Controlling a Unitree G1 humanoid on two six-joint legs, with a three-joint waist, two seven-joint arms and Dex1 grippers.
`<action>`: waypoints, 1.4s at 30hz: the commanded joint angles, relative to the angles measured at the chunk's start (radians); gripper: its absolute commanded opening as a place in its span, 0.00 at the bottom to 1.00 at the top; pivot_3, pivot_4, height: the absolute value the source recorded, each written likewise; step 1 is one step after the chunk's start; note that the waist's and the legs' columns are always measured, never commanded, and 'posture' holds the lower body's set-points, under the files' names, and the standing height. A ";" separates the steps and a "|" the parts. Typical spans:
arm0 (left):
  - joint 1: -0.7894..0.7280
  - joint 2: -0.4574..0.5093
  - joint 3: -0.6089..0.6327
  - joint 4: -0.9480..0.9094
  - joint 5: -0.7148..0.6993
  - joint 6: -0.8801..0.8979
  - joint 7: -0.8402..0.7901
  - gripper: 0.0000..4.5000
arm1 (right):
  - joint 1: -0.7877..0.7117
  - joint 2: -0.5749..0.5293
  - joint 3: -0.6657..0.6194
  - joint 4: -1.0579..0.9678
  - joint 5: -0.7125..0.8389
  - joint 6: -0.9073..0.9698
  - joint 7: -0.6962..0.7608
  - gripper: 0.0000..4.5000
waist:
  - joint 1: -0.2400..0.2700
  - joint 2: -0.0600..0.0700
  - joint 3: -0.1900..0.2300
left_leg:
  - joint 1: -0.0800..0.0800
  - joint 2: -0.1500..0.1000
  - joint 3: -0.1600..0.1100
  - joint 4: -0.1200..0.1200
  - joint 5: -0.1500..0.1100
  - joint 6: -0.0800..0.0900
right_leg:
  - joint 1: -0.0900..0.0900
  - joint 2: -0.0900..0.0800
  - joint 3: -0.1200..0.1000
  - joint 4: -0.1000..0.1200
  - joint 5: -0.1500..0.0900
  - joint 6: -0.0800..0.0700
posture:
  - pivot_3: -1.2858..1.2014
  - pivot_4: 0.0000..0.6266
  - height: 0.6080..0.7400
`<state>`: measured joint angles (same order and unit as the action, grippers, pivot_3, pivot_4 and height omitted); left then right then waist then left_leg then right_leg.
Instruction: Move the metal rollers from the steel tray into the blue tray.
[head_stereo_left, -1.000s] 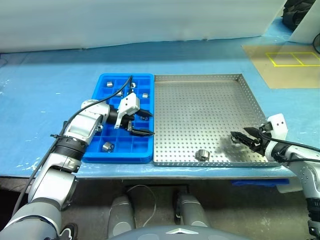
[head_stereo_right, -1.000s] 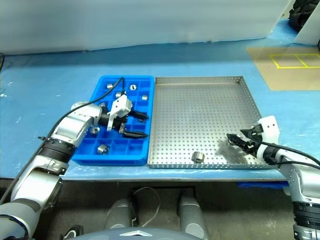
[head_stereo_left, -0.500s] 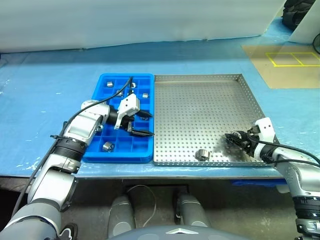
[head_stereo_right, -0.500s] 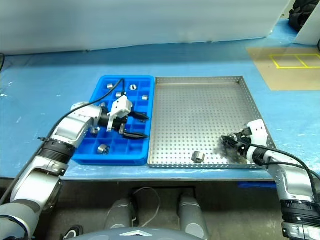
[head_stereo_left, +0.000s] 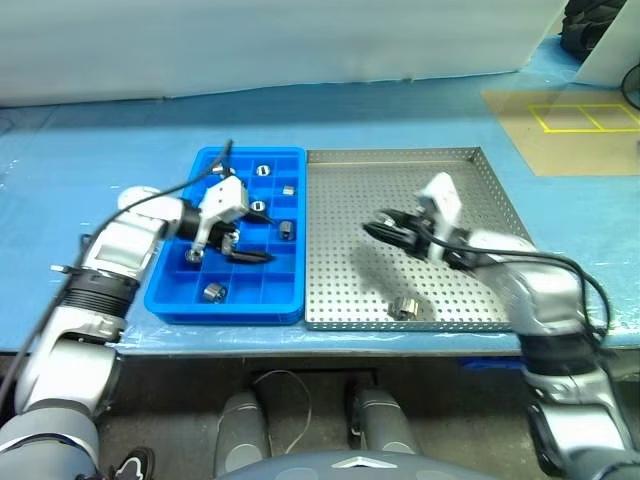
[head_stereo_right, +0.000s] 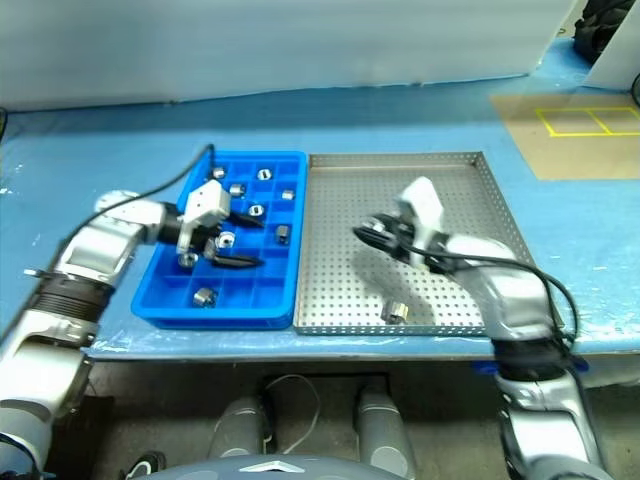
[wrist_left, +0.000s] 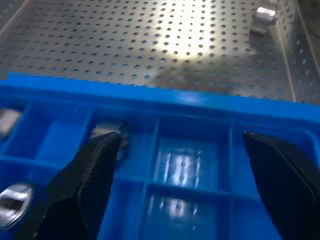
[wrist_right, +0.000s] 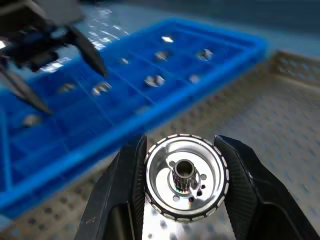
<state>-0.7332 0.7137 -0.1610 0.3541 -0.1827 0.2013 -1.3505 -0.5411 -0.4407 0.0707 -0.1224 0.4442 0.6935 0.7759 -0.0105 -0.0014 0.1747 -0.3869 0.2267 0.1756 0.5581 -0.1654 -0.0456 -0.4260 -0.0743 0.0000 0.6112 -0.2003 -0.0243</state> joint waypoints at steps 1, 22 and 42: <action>-0.011 0.071 0.069 0.050 0.013 -0.039 0.024 0.94 | -0.091 0.095 0.108 0.160 -0.054 -0.084 0.043 0.37 | 0.006 0.000 0.000 | 0.000 0.000 0.000 -0.002 0.000 -0.001 | 0.000 0.000 0.000 0.000 0.000 0.000 | 0.46 0.24 1.00; 0.381 0.165 0.242 -0.433 -0.174 0.286 0.180 0.94 | -0.259 0.374 0.256 0.567 -0.192 -0.233 0.217 0.37 | 0.107 -0.002 0.001 | -0.012 0.007 -0.004 -0.005 0.009 -0.016 | -0.012 0.000 -0.013 0.010 -0.002 -0.008 | 0.54 0.24 1.00; 0.205 0.017 0.048 -0.312 -0.165 0.234 0.081 0.94 | -0.086 0.082 -0.084 -0.044 0.046 0.140 0.085 0.74 | 0.080 -0.003 0.000 | -0.007 0.009 -0.004 -0.012 0.018 -0.026 | -0.012 0.005 -0.012 0.010 0.001 -0.011 | 0.44 0.24 1.00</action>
<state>-0.5059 0.7300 -0.1135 0.0281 -0.3494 0.4623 -1.2497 -0.6256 -0.3200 0.0622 -0.0600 0.4243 0.7892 0.8558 0.0697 -0.0045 0.1748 -0.3939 0.2356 0.1719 0.5463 -0.1475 -0.0717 -0.4381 -0.0696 -0.0110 0.6216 -0.1996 -0.0352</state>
